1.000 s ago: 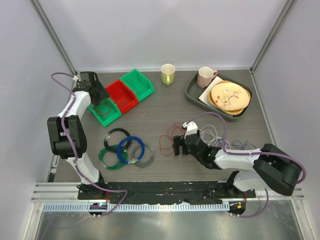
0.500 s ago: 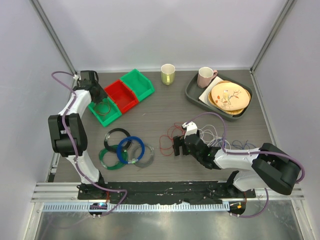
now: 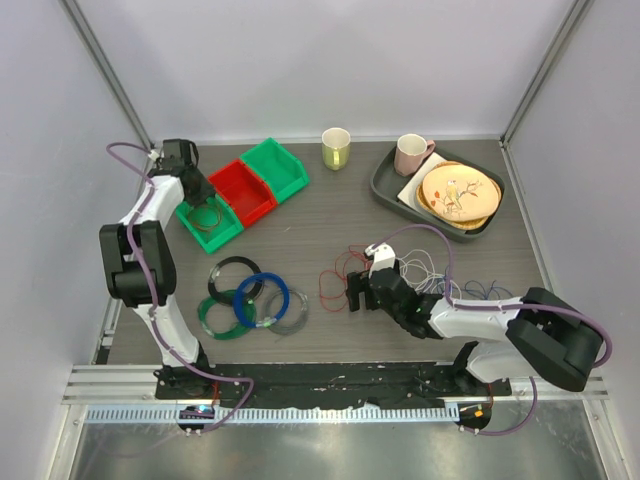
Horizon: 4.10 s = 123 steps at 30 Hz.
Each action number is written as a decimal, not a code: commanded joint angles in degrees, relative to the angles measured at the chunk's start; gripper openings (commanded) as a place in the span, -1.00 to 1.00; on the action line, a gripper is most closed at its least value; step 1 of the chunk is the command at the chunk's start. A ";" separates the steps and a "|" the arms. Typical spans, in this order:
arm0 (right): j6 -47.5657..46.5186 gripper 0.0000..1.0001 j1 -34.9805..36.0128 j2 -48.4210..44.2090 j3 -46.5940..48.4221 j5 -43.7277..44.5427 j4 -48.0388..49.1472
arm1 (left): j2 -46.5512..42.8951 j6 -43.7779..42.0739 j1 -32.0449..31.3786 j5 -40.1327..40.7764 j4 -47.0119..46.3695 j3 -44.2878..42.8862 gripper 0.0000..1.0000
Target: Untangle the cables
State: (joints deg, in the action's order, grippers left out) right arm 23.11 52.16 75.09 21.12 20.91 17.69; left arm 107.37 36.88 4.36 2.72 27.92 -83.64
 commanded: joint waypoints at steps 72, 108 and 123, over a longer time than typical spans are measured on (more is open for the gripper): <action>3.34 -0.98 -16.13 -15.51 47.70 -30.48 -10.84 | -58.59 -2.60 -39.69 -25.29 -21.41 46.02 1.00; 18.46 -0.98 -9.18 -10.32 40.92 -29.61 -13.21 | -45.41 -14.38 -60.52 0.97 -29.24 31.87 1.00; 21.36 -0.97 -9.18 -11.72 39.00 -30.13 -10.31 | -41.63 -12.62 -61.84 5.27 -30.47 29.85 0.32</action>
State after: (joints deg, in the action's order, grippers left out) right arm 42.72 42.65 64.77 60.66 -8.69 3.46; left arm 63.48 24.64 -56.60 4.91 -0.01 -50.22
